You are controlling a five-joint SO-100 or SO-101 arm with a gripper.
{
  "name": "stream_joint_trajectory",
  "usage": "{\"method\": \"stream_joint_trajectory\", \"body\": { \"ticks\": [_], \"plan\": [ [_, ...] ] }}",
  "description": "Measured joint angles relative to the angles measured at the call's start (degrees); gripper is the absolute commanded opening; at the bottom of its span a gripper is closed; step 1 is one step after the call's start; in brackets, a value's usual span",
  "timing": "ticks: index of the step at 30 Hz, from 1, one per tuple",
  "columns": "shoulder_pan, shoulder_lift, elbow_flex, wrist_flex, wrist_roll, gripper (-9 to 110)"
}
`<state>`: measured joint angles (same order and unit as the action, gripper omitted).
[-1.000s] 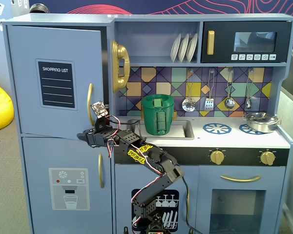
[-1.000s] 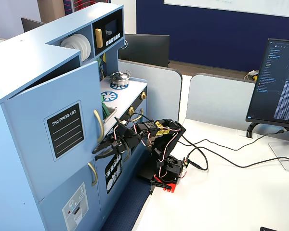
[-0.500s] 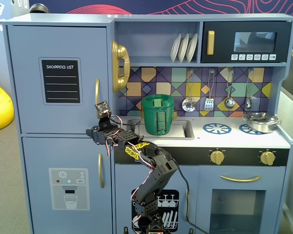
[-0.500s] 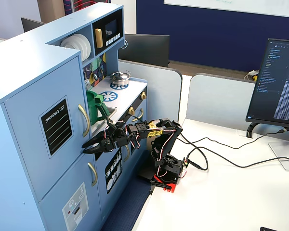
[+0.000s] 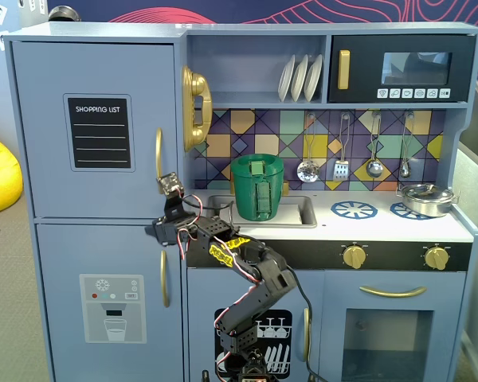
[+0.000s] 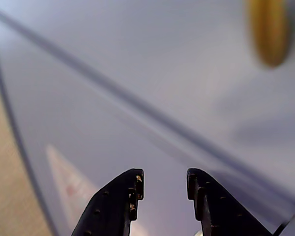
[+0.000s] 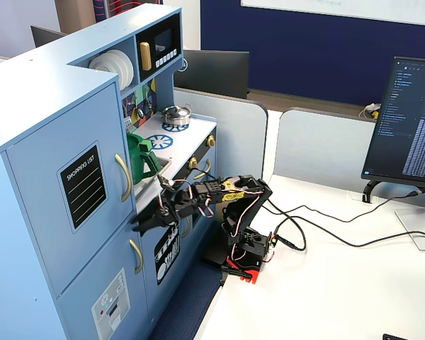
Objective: Close the left cabinet door
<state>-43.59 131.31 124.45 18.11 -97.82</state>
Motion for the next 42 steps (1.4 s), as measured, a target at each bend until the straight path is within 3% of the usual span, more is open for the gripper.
{"method": "stream_joint_trajectory", "body": {
  "ticks": [12, 31, 42],
  "plan": [
    [9.1, 20.9, 18.9, 15.2, 5.0, 0],
    [36.7, 38.2, 45.5, 39.7, 8.2, 0],
    [39.2, 45.5, 47.3, 57.0, 12.2, 0]
  ]
}}
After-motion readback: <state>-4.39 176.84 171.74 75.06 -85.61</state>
